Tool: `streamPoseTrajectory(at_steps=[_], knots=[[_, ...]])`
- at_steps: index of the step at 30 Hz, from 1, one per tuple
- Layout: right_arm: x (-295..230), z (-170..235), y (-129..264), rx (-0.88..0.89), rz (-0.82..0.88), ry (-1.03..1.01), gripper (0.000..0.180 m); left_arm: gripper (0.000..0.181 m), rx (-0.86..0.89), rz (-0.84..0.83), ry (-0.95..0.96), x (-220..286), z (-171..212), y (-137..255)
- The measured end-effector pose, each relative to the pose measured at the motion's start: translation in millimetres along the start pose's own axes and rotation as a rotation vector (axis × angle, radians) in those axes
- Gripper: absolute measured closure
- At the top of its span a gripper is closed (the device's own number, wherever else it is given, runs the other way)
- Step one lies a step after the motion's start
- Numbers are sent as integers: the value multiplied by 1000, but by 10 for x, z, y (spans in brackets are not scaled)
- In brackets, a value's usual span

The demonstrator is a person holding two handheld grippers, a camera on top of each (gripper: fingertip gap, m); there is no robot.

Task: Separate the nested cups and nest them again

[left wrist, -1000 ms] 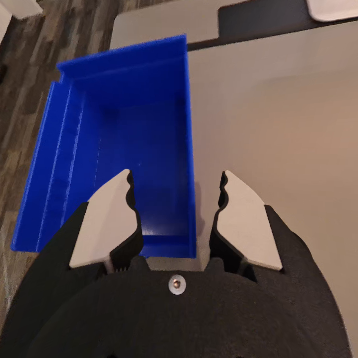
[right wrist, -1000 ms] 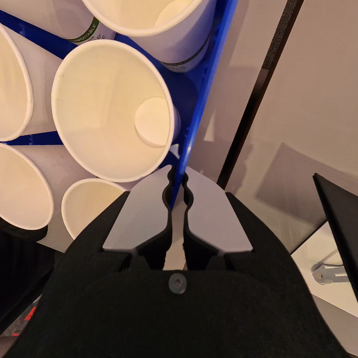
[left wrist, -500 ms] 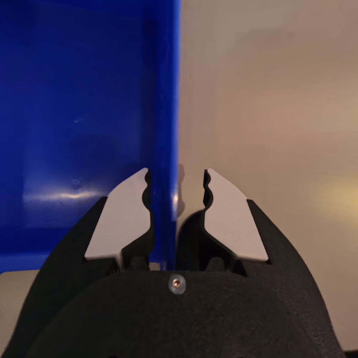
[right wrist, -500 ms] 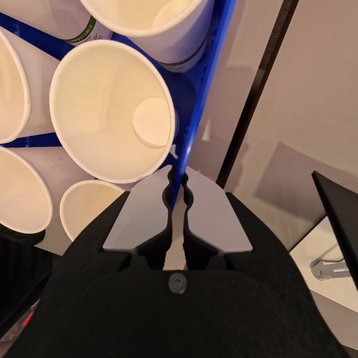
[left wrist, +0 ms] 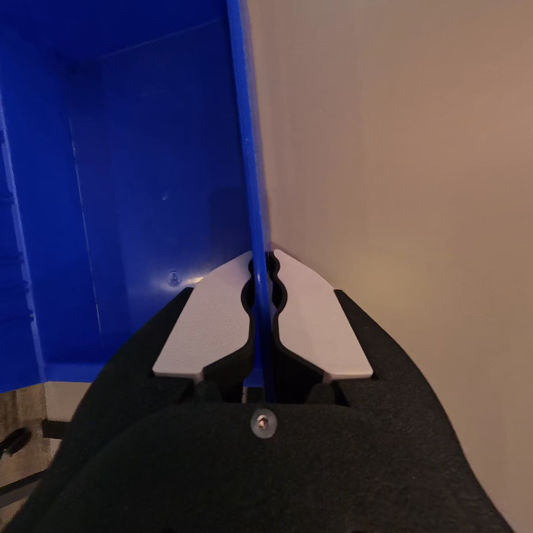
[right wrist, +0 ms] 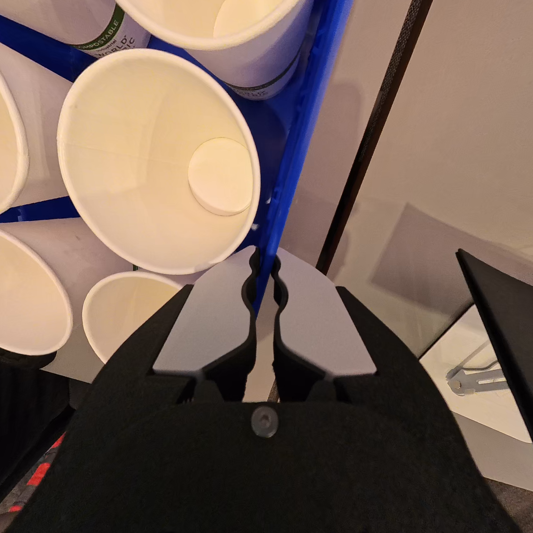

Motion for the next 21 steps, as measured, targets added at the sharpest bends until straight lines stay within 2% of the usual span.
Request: streamPoseTrajectory(at_steps=[8,15,21], knots=[[2,1,-2,-6,-5,-3,174,174,23,23,-101,925,-136,108],[3,-2,-4,-1,-25,-33,175,172,6,41,-289,1854,-120,300],[-16,-54,-18,19,-10,-74,176,163,37,98,-364,2549,-135,420]])
Point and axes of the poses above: each gripper's, where its closed fingertips meet, y back along the fingers, z out of its underside, x = y × z across the jaws, the point moved 3 cm from there along y, back along the fingers, and after that the axes turned 3 degrees about y, right-handed, at the moved point
